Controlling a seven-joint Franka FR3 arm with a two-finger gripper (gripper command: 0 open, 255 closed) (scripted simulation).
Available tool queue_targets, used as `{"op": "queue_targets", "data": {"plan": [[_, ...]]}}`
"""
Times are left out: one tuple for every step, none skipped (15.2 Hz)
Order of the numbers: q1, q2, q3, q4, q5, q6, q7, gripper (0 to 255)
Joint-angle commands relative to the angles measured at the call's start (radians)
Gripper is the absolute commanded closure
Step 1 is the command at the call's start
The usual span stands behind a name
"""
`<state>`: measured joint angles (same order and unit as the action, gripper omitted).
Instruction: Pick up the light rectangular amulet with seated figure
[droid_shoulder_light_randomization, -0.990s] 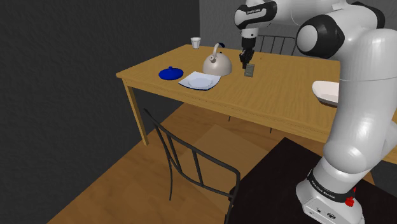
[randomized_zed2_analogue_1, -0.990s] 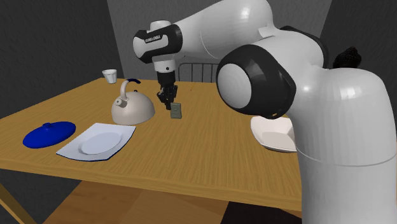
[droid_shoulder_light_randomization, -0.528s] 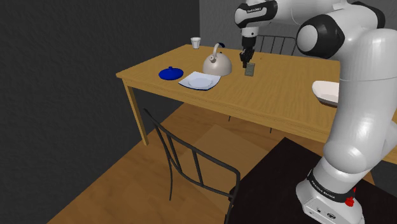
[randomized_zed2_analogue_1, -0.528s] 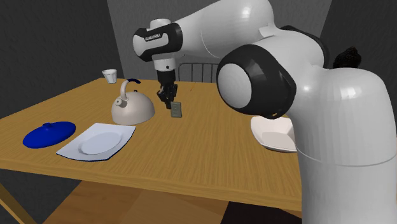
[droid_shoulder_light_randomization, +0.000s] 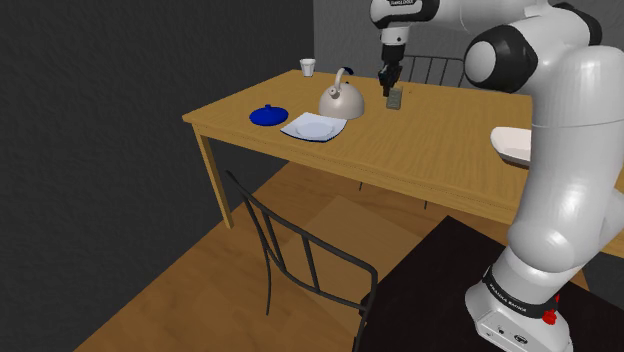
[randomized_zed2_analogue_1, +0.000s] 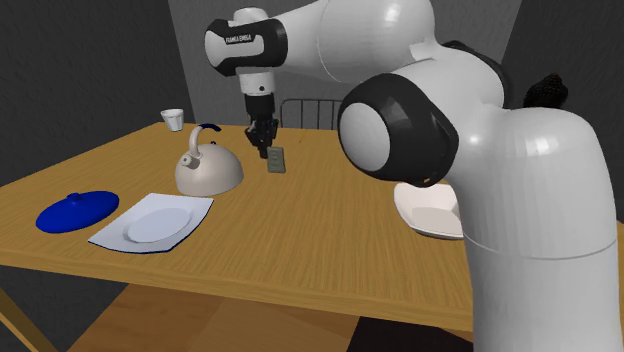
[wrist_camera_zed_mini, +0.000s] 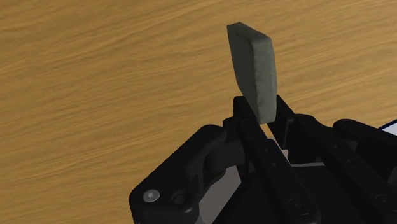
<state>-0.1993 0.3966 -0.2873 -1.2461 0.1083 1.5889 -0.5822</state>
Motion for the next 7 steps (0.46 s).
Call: {"op": "queue_targets", "data": {"plan": [[-0.004, 0.009, 0.000, 0.042, 0.002, -0.034, 0.000, 255], [-0.007, 0.013, 0.000, 0.063, 0.003, -0.050, 0.000, 255], [-0.009, 0.019, 0.000, 0.085, 0.005, -0.067, 0.000, 255], [-0.012, 0.024, 0.000, 0.107, 0.006, -0.084, 0.000, 255], [-0.014, 0.031, 0.000, 0.131, 0.008, -0.101, 0.000, 255], [-0.015, 0.032, 0.000, 0.135, 0.008, -0.104, 0.000, 255], [-0.015, 0.031, 0.000, 0.134, 0.008, -0.104, 0.000, 255]]}}
